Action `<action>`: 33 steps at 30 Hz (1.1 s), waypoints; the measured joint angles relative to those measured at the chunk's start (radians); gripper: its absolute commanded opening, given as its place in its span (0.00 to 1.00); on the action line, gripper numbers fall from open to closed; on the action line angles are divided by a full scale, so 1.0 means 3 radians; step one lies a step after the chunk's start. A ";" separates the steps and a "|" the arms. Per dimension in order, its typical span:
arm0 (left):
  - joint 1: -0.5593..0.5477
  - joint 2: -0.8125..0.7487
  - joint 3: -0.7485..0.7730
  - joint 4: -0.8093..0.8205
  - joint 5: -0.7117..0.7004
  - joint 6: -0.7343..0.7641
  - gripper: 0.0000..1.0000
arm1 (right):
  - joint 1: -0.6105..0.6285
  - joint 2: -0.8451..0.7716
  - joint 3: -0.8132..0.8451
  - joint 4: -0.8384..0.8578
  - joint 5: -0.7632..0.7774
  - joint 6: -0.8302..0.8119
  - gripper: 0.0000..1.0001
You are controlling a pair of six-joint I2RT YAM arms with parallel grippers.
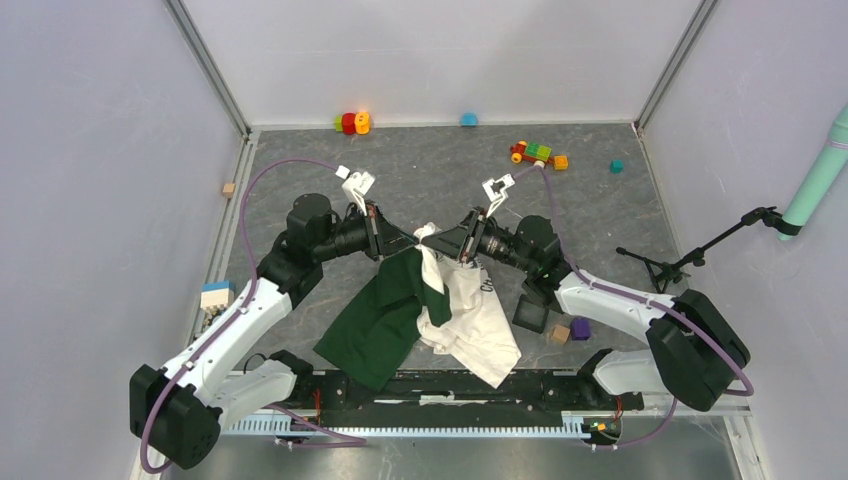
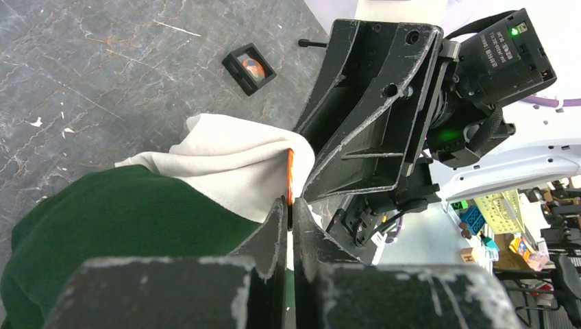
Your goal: Remove the brooch from the garment
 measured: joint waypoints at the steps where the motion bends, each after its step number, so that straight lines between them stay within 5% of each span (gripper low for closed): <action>1: 0.0000 0.0003 0.0005 -0.0001 0.0009 0.0000 0.02 | 0.0000 0.0000 0.0000 0.0001 -0.0004 -0.0009 0.34; 5: -0.0017 0.0011 0.0028 -0.0020 0.0020 0.0000 0.02 | 0.0001 -0.0014 -0.0005 -0.0004 -0.0071 -0.0051 0.51; 10: -0.0070 0.0017 0.0056 -0.0008 0.0074 0.0000 0.02 | 0.0039 -0.0126 -0.0121 0.0010 -0.0137 -0.0078 0.51; 15: -0.0088 0.0015 0.0057 -0.0009 0.0076 0.0003 0.02 | 0.0034 -0.0351 -0.0286 0.0033 -0.0070 -0.0099 0.45; 23: -0.0088 0.0014 0.0114 -0.0169 -0.0031 0.0076 0.02 | 0.0024 -0.0416 -0.0291 -0.0163 0.0015 -0.0253 0.05; 33: -0.0207 0.0071 0.0383 -0.0863 -0.0579 0.0415 0.02 | 0.0034 -0.0421 -0.0220 -0.0395 0.0079 -0.0373 0.01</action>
